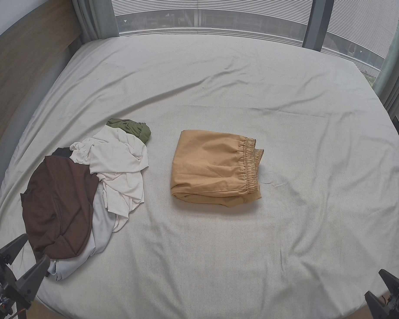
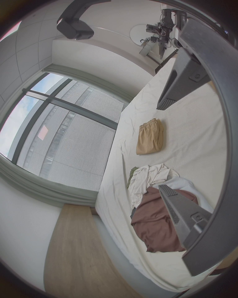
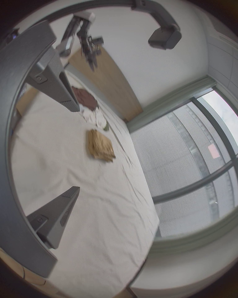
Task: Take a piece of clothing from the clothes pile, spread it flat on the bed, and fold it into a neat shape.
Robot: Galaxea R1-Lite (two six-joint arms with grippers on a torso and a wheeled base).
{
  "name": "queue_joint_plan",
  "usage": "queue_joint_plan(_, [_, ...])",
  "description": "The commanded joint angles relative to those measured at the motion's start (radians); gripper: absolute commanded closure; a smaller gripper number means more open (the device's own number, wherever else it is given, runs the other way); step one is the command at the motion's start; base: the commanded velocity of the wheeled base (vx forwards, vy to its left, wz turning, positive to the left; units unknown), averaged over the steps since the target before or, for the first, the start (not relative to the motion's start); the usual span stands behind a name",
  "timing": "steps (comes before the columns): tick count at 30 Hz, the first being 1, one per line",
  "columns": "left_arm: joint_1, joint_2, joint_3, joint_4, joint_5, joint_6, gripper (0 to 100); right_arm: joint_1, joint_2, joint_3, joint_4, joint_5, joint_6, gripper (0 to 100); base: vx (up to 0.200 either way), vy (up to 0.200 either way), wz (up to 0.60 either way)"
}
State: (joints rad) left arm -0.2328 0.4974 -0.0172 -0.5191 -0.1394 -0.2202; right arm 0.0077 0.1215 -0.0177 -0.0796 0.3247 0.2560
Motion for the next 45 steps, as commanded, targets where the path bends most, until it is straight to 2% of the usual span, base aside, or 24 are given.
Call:
queue_joint_plan(1, [0.142, -0.3, 0.017, 0.176, -0.016, 0.062, 0, -0.012, -0.115, 0.018, 0.011, -0.289, -0.173, 0, 0.0, 0.0, 0.0])
queue_joint_plan(3, [0.168, -0.343, 0.017, 0.208, -0.017, 0.076, 0, -0.014, -0.115, 0.018, 0.012, -0.305, -0.196, 0, 0.0, 0.0, 0.0])
queue_joint_plan(6, [0.237, -0.467, 0.017, 0.358, -0.036, 0.134, 0, -0.015, -0.114, 0.018, 0.012, -0.32, -0.188, 0, 0.0, 0.0, 0.0])
queue_joint_plan(8, [0.24, -0.497, 0.017, 0.455, -0.025, 0.154, 0, -0.015, -0.114, 0.018, 0.009, -0.335, -0.195, 0, 0.0, 0.0, 0.0])
queue_joint_plan(10, [0.239, -0.497, 0.017, 0.458, -0.023, 0.153, 0, -0.015, -0.114, 0.018, 0.009, -0.335, -0.198, 0, 0.0, 0.0, 0.0])
queue_joint_plan(14, [0.239, -0.497, 0.017, 0.475, 0.161, 0.177, 0, -0.012, -0.12, 0.018, 0.014, -0.312, -0.213, 0, 0.0, 0.0, 0.0])
queue_joint_plan(16, [0.239, -0.497, 0.017, 0.493, 0.169, 0.18, 0, -0.012, -0.121, 0.018, 0.014, -0.286, -0.21, 0, 0.0, 0.0, 0.0])
queue_joint_plan(17, [0.239, -0.497, 0.017, 0.49, 0.169, 0.185, 0, -0.012, -0.121, 0.018, 0.014, -0.263, -0.211, 0, 0.0, 0.0, 0.0])
queue_joint_plan(19, [0.239, -0.497, 0.017, 0.492, 0.169, 0.191, 0, -0.014, -0.121, 0.018, 0.012, -0.26, -0.215, 0, 0.0, 0.0, 0.0])
queue_joint_plan(22, [0.239, -0.497, 0.017, 0.511, 0.138, 0.208, 0, -0.014, -0.121, 0.018, 0.012, -0.343, -0.231, 0, 0.0, 0.0, 0.0])
queue_joint_plan(23, [0.239, -0.497, 0.017, 0.511, 0.138, 0.209, 0, -0.014, -0.121, 0.018, 0.012, -0.352, -0.241, 0, 0.0, 0.0, 0.0])
queue_joint_plan(26, [0.239, -0.497, 0.017, 0.511, 0.136, 0.205, 0, -0.015, -0.121, 0.018, 0.014, -0.34, -0.253, 0, 0.0, 0.0, 0.0])
queue_joint_plan(30, [0.239, -0.497, 0.017, 0.511, 0.138, 0.199, 0, -0.014, -0.121, 0.018, 0.014, -0.337, -0.201, 0, 0.0, 0.0, 0.0])
queue_joint_plan(35, [0.239, -0.497, 0.017, 0.511, 0.138, 0.199, 0, -0.021, -0.12, 0.018, 0.006, -0.342, -0.196, 0, 0.0, 0.0, 0.0])
queue_joint_plan(42, [0.239, -0.497, 0.017, 0.511, 0.138, 0.197, 0, -0.017, -0.121, 0.018, 0.014, -0.32, -0.244, 0, 0.0, 0.0, 0.0])
queue_joint_plan(43, [0.239, -0.497, 0.017, 0.513, 0.138, 0.197, 0, -0.014, -0.118, 0.018, 0.092, -0.312, -0.25, 0, 0.0, 0.0, 0.0])
queue_joint_plan(45, [0.239, -0.497, 0.017, 0.513, 0.138, 0.197, 0, -0.014, -0.118, 0.007, 0.112, -0.308, -0.25, 0, 0.0, 0.0, 0.0])
